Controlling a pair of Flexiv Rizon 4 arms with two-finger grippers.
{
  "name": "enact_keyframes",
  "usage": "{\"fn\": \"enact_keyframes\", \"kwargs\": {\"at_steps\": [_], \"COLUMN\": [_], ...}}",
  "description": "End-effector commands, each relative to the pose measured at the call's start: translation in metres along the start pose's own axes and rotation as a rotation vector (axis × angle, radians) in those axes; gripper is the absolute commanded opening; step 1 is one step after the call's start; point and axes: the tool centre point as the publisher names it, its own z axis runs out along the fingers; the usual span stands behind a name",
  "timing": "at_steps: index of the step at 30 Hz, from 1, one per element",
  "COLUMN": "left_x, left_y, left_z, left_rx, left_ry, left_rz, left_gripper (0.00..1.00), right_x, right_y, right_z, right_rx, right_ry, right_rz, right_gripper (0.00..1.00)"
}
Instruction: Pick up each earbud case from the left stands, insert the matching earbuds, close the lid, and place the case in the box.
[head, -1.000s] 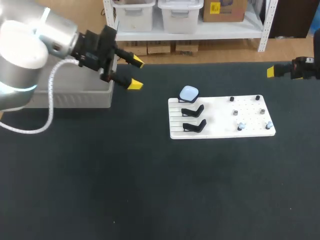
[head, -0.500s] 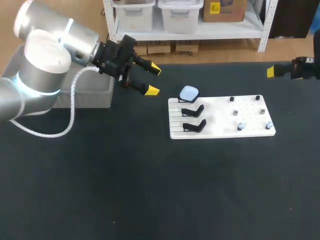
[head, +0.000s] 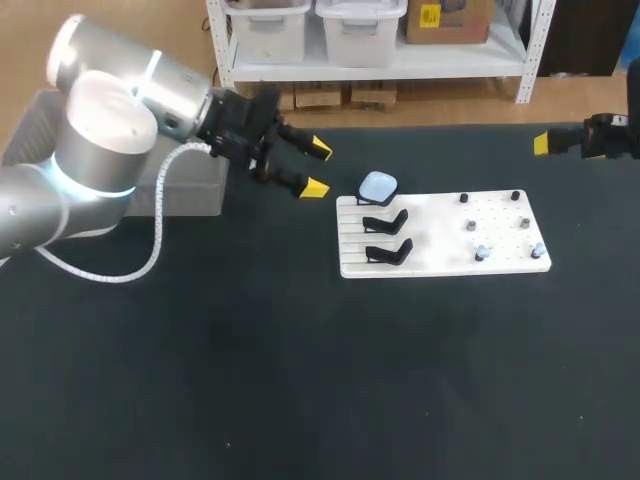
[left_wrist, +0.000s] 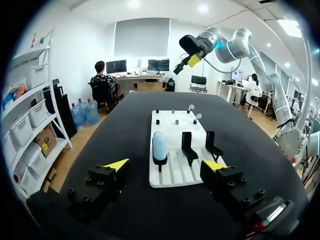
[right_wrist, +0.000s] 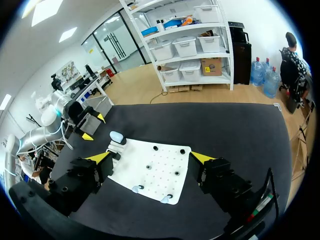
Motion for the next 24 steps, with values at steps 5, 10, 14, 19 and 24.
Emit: {"fn": "enact_keyframes", "kwargs": {"at_steps": [5,10,14,19,24], "left_x": [0.006,0.008,0.009,0.008,0.007], "left_y": [0.005,0.003,0.003,0.005,0.009], "left_z": [0.016,0.023,0.027,0.033,0.04], "left_rx": [0.019,0.019,0.014,0.025,0.039], "left_ry": [0.005,-0.006,-0.017,-0.021,-0.023], "left_rz": [-0.015,-0.032,-0.043,-0.047,-0.045], "left_gripper": [0.86,0.8,0.74,0.62,0.56], "right_x": [0.0,0.0,0.0,0.0,0.0], "right_y": [0.0,0.0,0.0,0.0,0.0], "right_z": [0.0,0.0,0.0,0.0,0.0], "right_rx": [0.001,0.001,0.001,0.001,0.001], "right_ry": [0.0,0.0,0.0,0.0,0.0], "right_rz": [0.0,0.0,0.0,0.0,0.0], "right_gripper": [1.0,1.0,1.0,1.0,1.0]}}
